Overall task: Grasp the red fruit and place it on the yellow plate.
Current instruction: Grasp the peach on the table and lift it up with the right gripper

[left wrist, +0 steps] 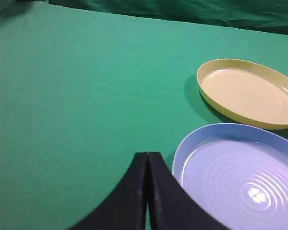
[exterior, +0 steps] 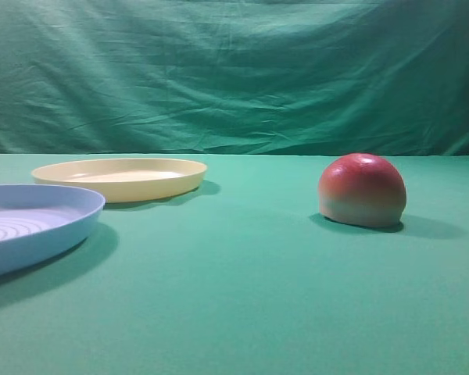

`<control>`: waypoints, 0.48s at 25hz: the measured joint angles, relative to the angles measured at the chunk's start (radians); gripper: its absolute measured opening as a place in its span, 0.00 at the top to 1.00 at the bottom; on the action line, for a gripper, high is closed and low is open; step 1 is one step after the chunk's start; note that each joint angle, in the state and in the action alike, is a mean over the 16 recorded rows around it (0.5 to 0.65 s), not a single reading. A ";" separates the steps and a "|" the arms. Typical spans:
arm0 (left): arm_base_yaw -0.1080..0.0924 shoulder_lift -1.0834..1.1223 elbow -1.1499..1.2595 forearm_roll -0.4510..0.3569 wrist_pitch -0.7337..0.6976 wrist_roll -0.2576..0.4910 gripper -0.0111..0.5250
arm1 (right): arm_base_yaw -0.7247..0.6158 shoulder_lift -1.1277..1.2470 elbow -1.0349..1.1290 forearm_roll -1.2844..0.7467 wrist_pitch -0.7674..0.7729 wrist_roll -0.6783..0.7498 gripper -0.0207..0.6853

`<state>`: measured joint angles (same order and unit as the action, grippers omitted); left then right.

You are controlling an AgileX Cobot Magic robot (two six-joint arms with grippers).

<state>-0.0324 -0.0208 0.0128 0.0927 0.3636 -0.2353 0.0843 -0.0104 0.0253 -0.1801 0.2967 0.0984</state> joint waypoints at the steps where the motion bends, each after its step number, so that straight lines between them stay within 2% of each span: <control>1: 0.000 0.000 0.000 0.000 0.000 0.000 0.98 | 0.000 0.000 0.000 0.001 -0.027 0.001 0.97; 7: 0.000 0.000 0.000 0.000 0.000 0.000 0.98 | 0.000 0.000 -0.012 0.004 -0.167 0.014 0.97; 12: 0.000 0.000 0.000 0.000 0.000 0.000 0.98 | 0.000 0.024 -0.061 0.009 -0.221 0.035 0.97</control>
<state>-0.0324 -0.0208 0.0128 0.0927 0.3636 -0.2353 0.0843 0.0138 -0.0362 -0.1708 0.0754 0.1330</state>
